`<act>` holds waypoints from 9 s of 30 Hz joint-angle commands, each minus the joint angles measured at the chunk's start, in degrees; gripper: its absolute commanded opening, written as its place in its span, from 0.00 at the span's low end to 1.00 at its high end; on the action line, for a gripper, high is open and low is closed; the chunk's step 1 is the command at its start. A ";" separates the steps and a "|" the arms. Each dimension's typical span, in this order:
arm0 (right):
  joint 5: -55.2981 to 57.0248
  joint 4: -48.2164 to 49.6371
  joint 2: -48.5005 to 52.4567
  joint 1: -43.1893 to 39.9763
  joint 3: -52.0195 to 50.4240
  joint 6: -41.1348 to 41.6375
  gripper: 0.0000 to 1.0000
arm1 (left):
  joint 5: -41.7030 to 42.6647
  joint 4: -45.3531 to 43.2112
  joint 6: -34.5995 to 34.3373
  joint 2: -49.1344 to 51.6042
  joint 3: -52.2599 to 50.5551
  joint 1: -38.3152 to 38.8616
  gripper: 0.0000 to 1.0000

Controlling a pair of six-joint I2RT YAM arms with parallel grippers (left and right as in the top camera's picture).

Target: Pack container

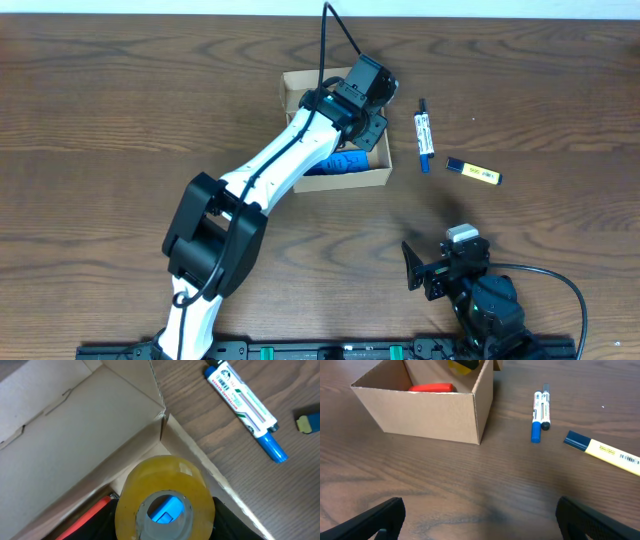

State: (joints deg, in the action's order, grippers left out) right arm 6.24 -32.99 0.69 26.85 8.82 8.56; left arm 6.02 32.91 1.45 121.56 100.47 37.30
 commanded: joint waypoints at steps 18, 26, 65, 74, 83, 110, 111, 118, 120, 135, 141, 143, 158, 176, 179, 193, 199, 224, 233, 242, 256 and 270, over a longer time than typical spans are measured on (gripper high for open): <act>0.39 0.00 -0.35 0.61 -0.20 0.42 0.99 | -0.46 1.44 -0.61 -1.75 1.70 -0.17 0.69; 0.39 0.00 -0.35 0.61 -0.20 0.42 0.99 | -0.48 14.58 -0.11 -15.02 1.81 -0.66 0.65; -5.55 0.09 -0.35 0.61 -0.20 8.74 0.99 | 1.95 44.30 0.66 -62.45 -14.53 -0.90 0.95; -13.03 0.04 -0.35 0.61 -0.20 33.24 0.99 | 1.29 46.42 0.70 -62.42 -14.53 -0.90 0.95; -13.53 12.79 1.51 -0.57 1.25 24.68 0.99 | 1.29 46.45 0.68 -62.42 -14.56 -0.90 0.95; -8.37 -5.44 77.44 -29.22 55.89 -25.62 0.99 | 1.29 46.42 0.68 -62.42 -14.56 -0.90 0.95; -6.99 -5.46 79.32 -29.99 57.05 -27.65 0.99 | 1.29 46.45 0.68 -62.45 -14.53 -0.90 0.95; -6.32 -6.16 90.07 -34.36 60.83 -40.59 0.99 | 1.29 46.45 0.68 -62.42 -14.53 -0.90 0.95; -6.32 -6.75 92.52 -35.21 60.87 -44.11 0.99 | 1.29 46.45 0.70 -62.42 -14.56 -0.90 0.95; -10.03 -4.72 104.96 -38.56 60.87 -51.04 0.94 | 1.29 46.45 0.68 -62.42 -14.56 -0.90 0.95; -11.47 -3.39 108.21 -38.56 60.87 -51.06 0.95 | 1.29 46.42 0.68 -62.42 -14.53 -0.90 0.95; -12.48 -3.45 108.96 -38.53 60.85 -51.06 0.94 | 1.29 46.45 0.68 -62.42 -14.53 -0.90 0.95; -13.79 -2.51 112.61 -38.40 60.85 -51.06 0.87 | 1.29 46.45 0.68 -62.45 -14.53 -0.90 0.95; -14.25 -2.80 112.87 -38.38 60.85 -47.08 0.24 | 1.29 46.42 0.68 -62.42 -14.56 -0.90 0.95; -14.25 -2.82 112.87 -38.38 60.85 -46.53 0.20 | 1.29 46.42 0.68 -62.42 -14.53 -0.90 0.95; -14.69 -8.90 112.78 -33.73 70.27 -39.87 0.02 | 1.29 46.45 0.68 -62.42 -14.56 -0.90 0.95; -14.69 -12.72 112.78 -27.50 83.41 -39.87 0.01 | 1.29 46.45 0.68 -62.42 -14.56 -0.90 0.95; -25.94 -17.16 114.86 -1.64 94.18 -63.54 0.01 | 1.29 46.42 0.68 -62.42 -14.53 -0.90 0.95; -27.65 -23.80 117.98 0.57 94.18 -63.47 0.01 | 1.29 46.42 0.68 -62.42 -14.56 -0.90 0.95; -27.69 -25.14 122.16 0.83 94.18 -63.52 0.01 | 1.29 46.42 0.68 -62.42 -14.53 -0.90 0.95; -28.81 -27.32 122.68 2.23 94.14 -64.15 0.02 | 1.29 46.42 0.68 -62.42 -14.53 -0.90 0.95; -28.98 -28.13 122.68 2.27 94.14 -63.87 0.42 | 1.29 46.42 0.68 -62.45 -14.53 -0.90 0.95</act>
State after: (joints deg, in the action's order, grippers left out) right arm -21.34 -61.01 122.91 28.80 102.48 -54.87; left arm 7.49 79.18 2.15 59.40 86.04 36.58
